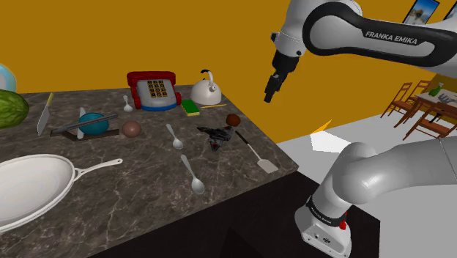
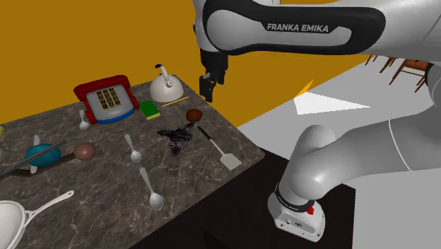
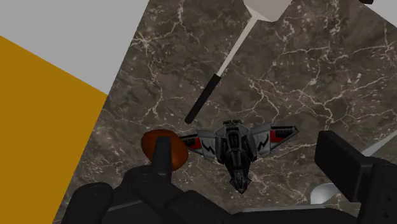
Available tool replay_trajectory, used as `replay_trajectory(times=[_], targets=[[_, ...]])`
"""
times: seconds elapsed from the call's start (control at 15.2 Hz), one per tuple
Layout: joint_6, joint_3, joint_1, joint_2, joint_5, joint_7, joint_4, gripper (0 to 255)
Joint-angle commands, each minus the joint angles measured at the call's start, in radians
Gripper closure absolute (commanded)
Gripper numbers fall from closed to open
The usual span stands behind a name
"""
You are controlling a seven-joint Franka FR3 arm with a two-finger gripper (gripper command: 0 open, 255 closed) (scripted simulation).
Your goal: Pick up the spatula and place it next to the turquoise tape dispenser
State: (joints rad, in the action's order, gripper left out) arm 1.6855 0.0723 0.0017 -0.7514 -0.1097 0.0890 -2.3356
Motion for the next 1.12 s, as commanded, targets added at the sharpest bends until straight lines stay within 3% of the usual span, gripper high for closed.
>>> replay_trajectory(times=[0.0, 0.59, 1.06], targets=[[0.0, 0.0, 0.0, 0.0, 0.0, 0.0, 0.0, 0], [0.276, 0.007, -0.068, 0.025, 0.071, -0.235, -0.275, 0], [0.539, 0.026, -0.11, 0.134, 0.141, -0.408, -0.441, 0]])
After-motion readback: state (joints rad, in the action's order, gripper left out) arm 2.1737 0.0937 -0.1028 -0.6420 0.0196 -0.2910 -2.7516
